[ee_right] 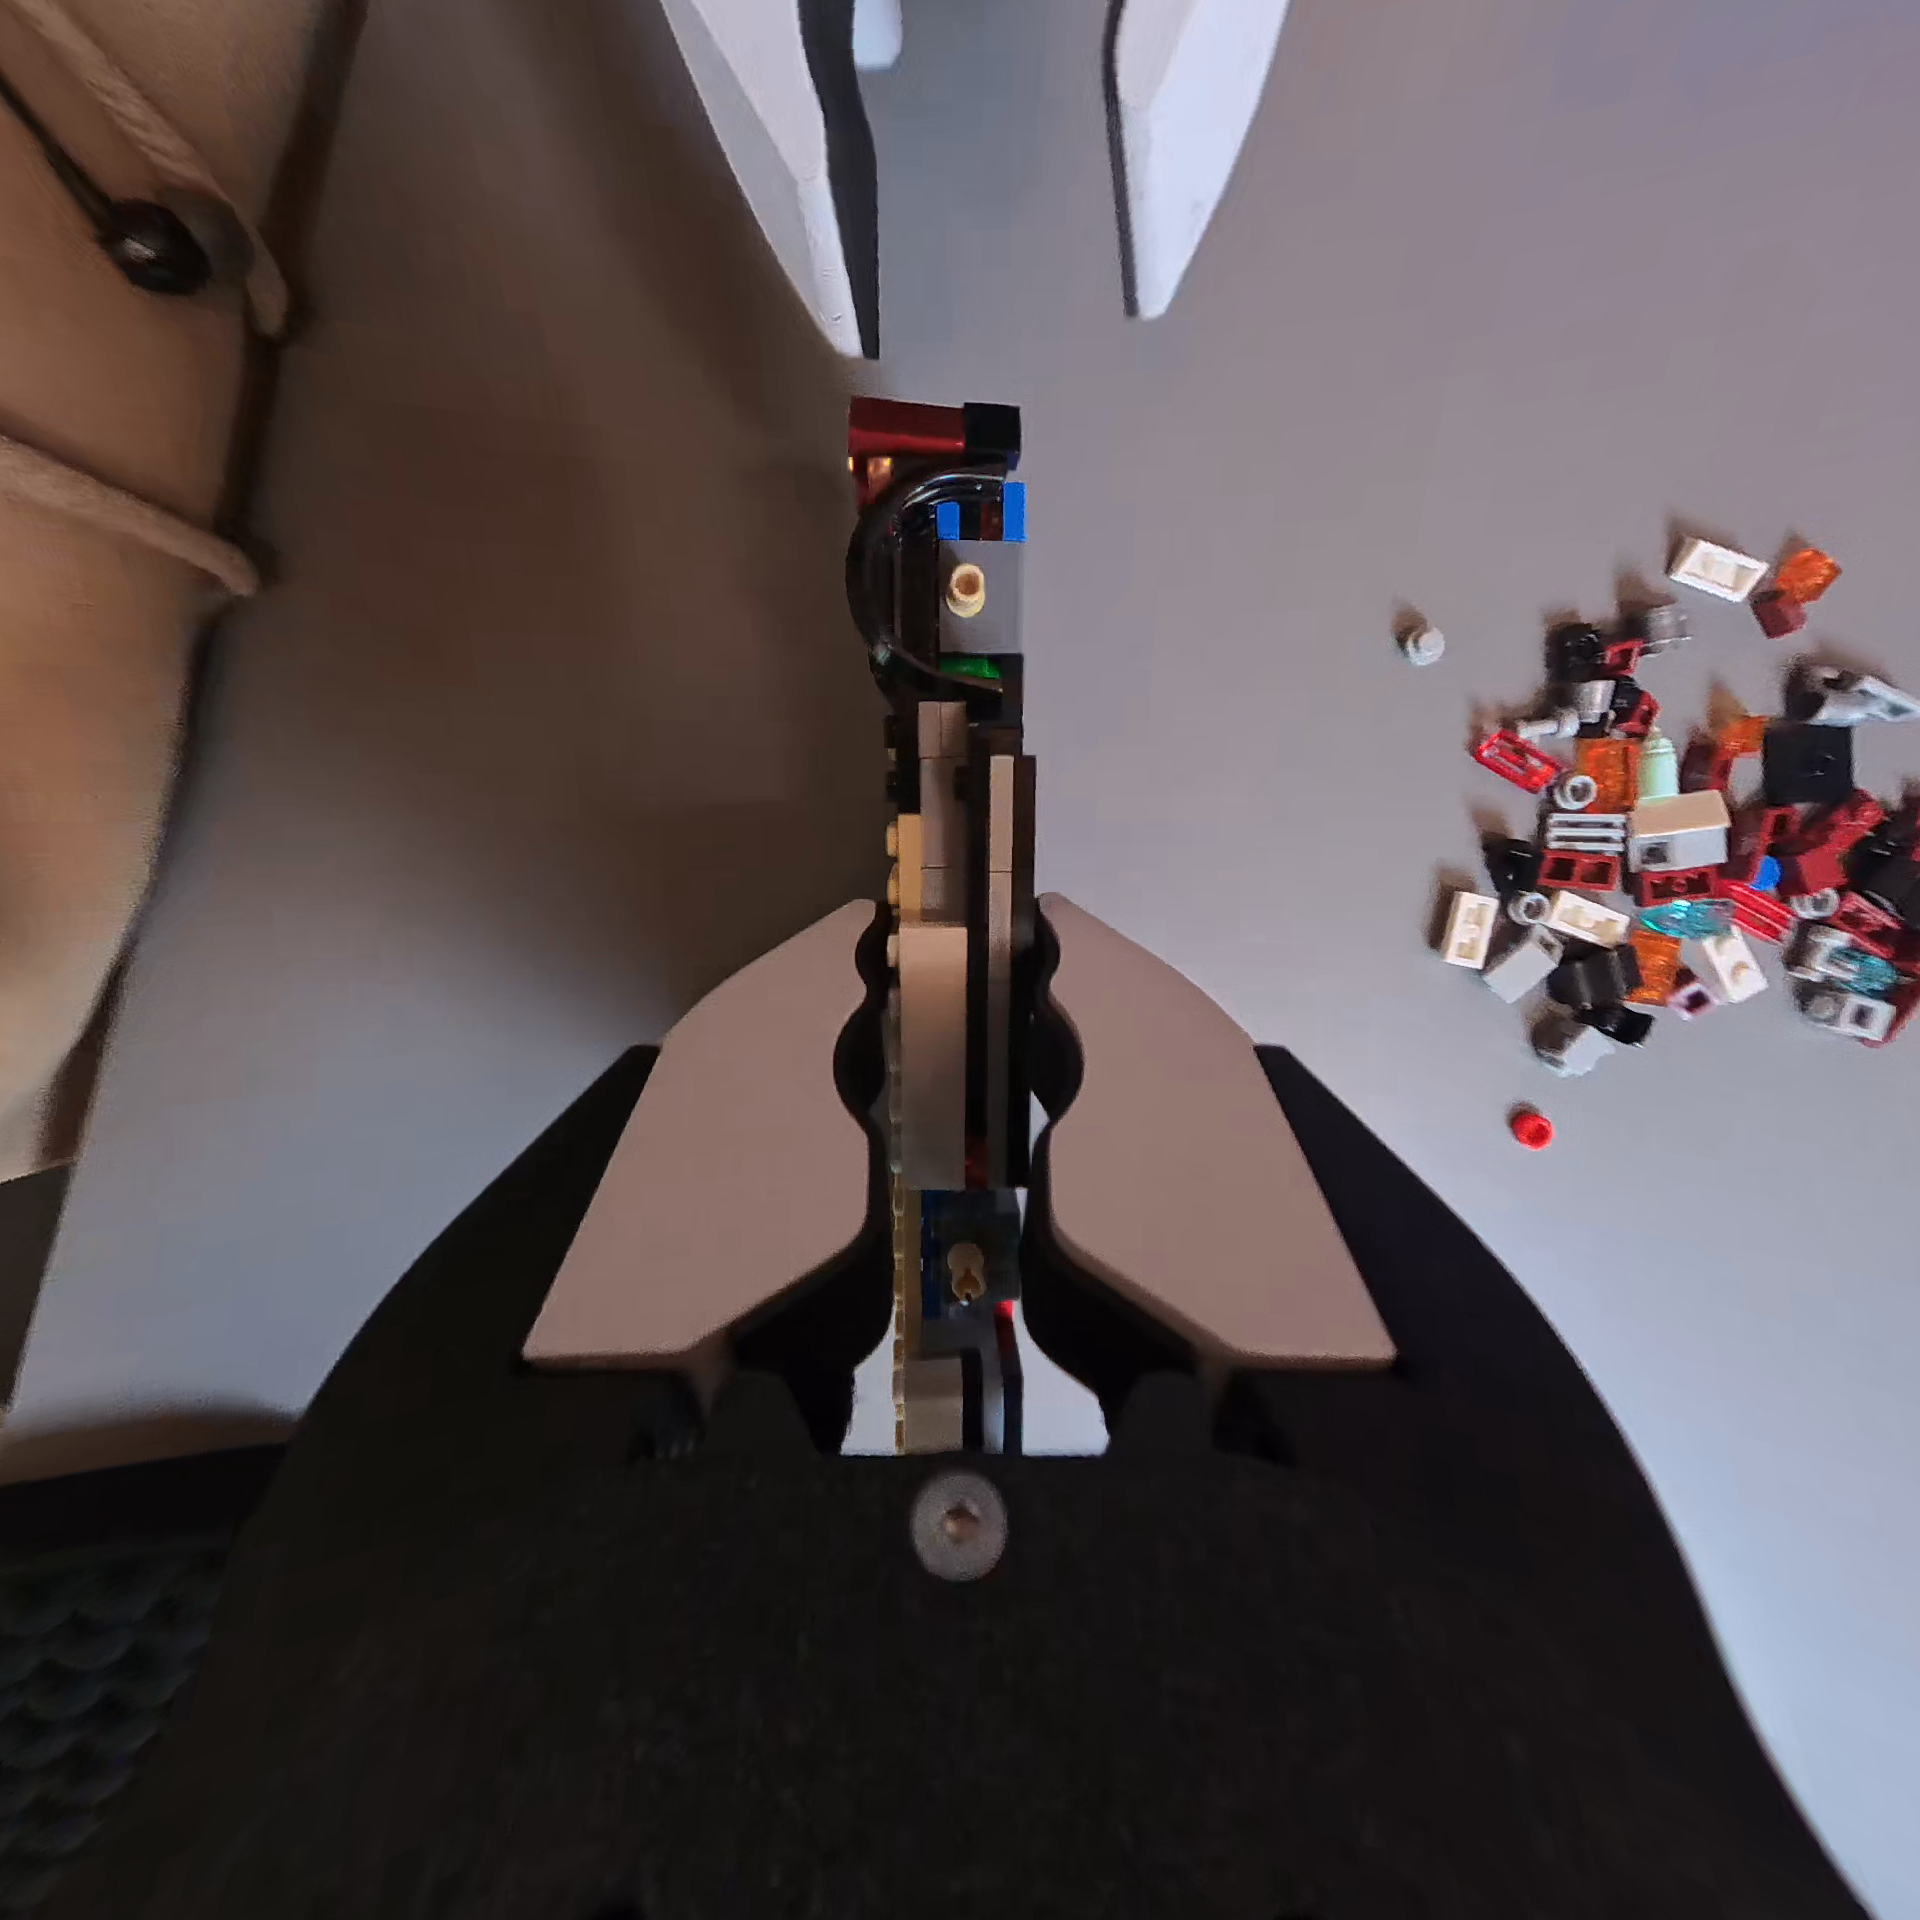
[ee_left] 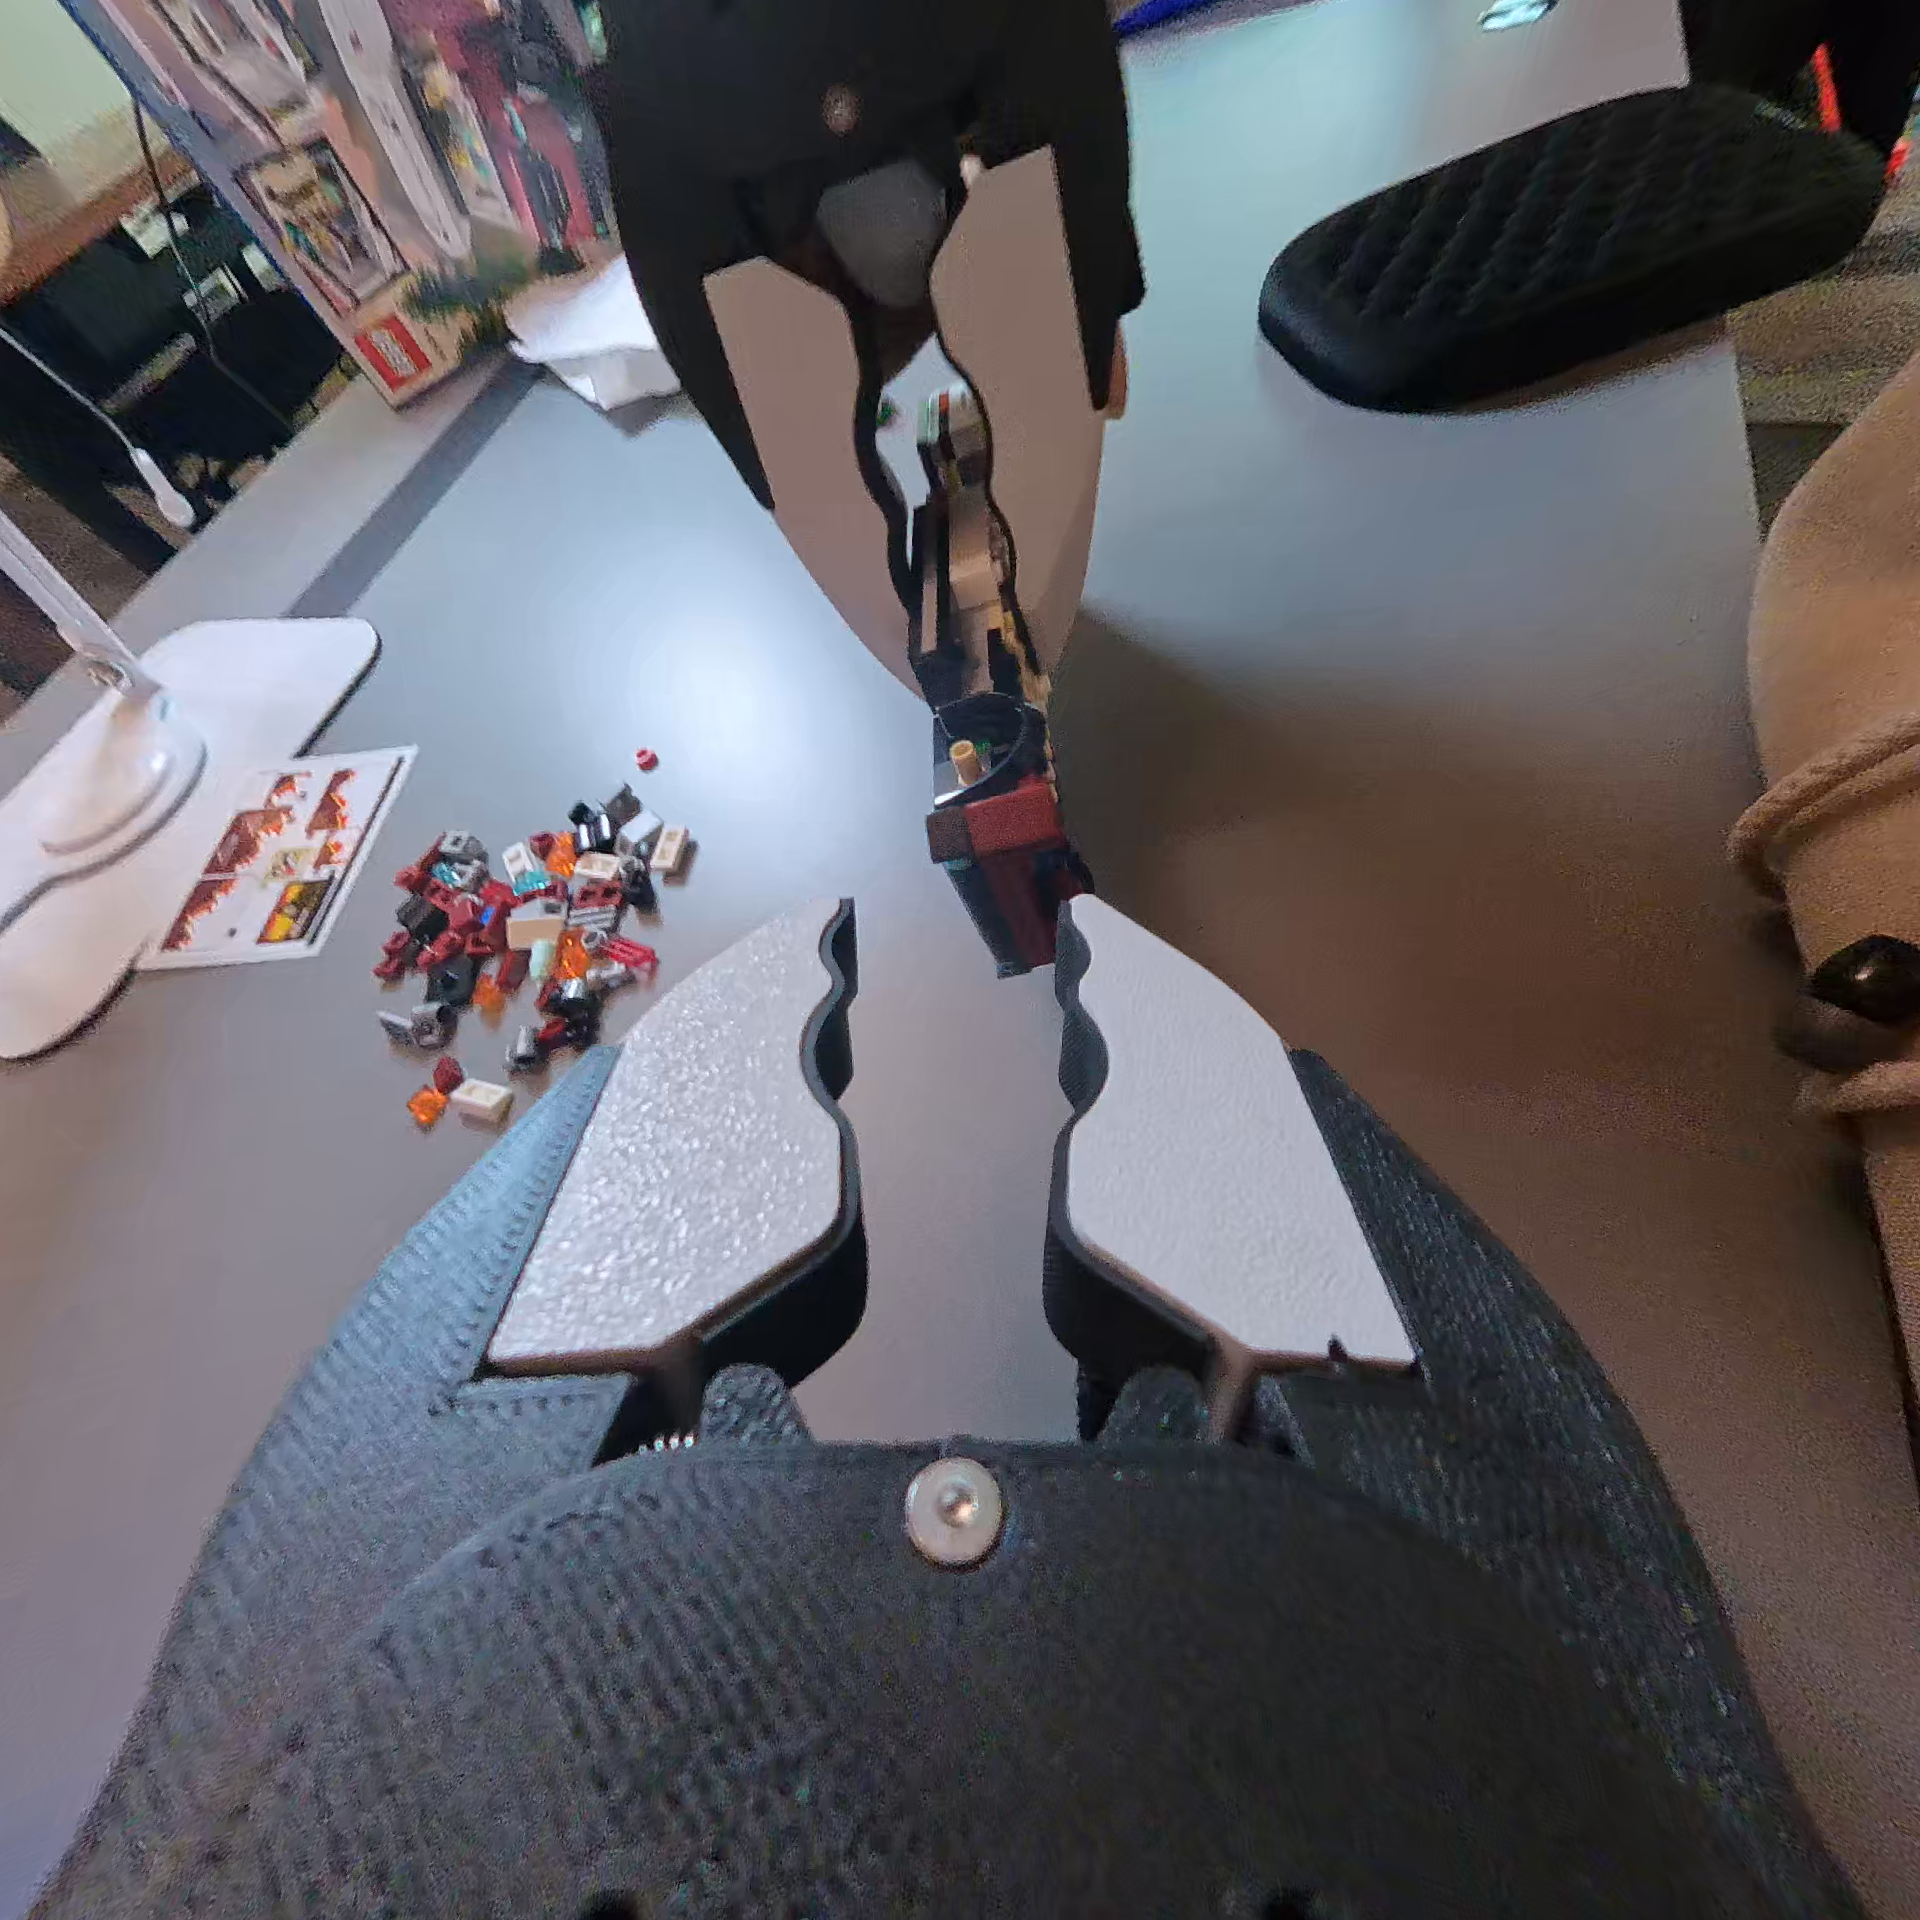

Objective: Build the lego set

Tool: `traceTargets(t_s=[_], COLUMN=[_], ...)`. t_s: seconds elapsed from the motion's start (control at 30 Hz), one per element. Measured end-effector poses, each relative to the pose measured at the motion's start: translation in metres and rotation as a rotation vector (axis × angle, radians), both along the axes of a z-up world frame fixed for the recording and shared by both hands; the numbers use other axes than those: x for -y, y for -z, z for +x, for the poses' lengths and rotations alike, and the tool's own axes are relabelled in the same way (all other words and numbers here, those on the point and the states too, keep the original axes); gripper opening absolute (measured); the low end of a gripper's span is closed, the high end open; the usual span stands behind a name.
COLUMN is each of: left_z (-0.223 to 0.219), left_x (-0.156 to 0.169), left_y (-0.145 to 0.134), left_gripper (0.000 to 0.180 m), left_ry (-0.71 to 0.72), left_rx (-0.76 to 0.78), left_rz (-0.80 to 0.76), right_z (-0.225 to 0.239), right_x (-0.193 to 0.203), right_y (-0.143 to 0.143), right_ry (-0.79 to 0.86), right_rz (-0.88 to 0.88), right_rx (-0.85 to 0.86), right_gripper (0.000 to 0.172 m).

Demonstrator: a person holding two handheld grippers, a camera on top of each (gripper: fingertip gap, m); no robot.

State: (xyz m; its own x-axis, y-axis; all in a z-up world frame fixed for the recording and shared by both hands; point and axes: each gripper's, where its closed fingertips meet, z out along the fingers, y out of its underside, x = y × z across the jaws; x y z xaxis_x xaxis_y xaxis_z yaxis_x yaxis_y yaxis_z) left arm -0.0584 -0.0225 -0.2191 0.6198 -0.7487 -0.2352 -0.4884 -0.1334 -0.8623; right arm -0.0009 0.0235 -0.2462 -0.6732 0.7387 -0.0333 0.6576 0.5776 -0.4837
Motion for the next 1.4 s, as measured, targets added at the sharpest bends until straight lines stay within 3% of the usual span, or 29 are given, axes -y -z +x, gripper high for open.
traceTargets(t_s=[0.17,0.33,0.63,0.87,1.4], left_z=[0.004,0.006,0.025,0.033,0.034], left_x=[0.009,0.013,0.012,0.012,0.016], left_y=[-0.034,-0.059,-0.060,-0.064,-0.070], left_gripper=[0.032,0.042,0.070,0.055,0.054], left_ry=[0.067,0.097,0.165,0.201,0.191], left_rx=[-0.033,-0.137,-0.355,-0.407,-0.380], left_rz=[0.178,0.381,0.603,0.677,0.693], right_z=[0.001,0.002,0.005,0.007,0.007], right_x=[0.006,0.010,0.020,0.028,0.032], right_y=[-0.027,-0.041,-0.061,-0.065,-0.074], right_ry=[-0.020,-0.040,-0.039,-0.053,-0.050], right_rz=[-0.284,-0.381,-0.504,-0.533,-0.605], right_rx=[-0.035,-0.018,0.050,0.104,0.115], right_gripper=[0.023,0.023,0.023,0.023,0.023])
